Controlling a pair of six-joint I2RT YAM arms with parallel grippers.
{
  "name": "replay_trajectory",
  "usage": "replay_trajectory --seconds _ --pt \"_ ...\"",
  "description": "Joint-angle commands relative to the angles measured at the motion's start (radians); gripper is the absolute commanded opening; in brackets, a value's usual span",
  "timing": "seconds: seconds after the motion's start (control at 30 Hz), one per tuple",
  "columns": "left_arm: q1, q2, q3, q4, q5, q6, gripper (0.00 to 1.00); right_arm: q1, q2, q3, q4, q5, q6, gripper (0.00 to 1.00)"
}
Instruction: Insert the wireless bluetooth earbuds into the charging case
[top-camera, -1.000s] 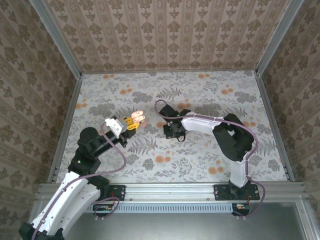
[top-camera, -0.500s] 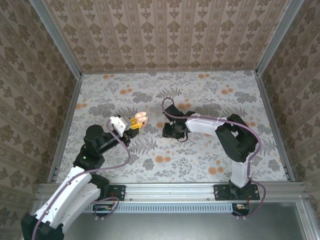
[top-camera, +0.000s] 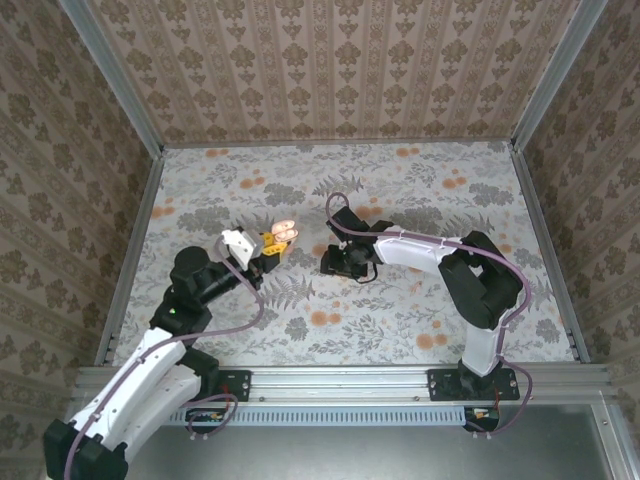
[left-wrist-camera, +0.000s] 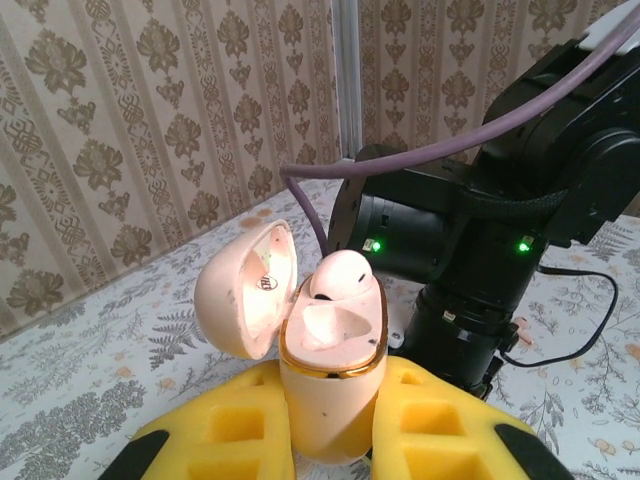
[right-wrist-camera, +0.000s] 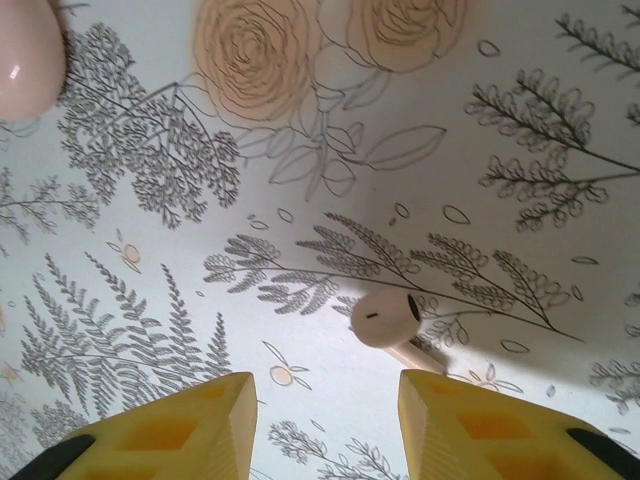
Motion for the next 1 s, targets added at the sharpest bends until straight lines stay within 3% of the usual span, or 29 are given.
replay_trajectory --seconds 0.0,0.3,0.97 --pt "0.006 0.03 0.018 0.097 0.031 0.007 0.0 -0.013 -0.042 0.039 -0.082 0.03 -0.038 0.43" --pt "0.004 0.112 0.025 0.187 0.077 -0.028 0.0 -0.029 0.056 0.063 -0.094 0.022 -0.103 0.43" --pt "0.006 0.002 -0.026 0.116 0.036 -0.002 0.0 0.07 0.114 0.079 0.002 -0.078 0.003 0.43"
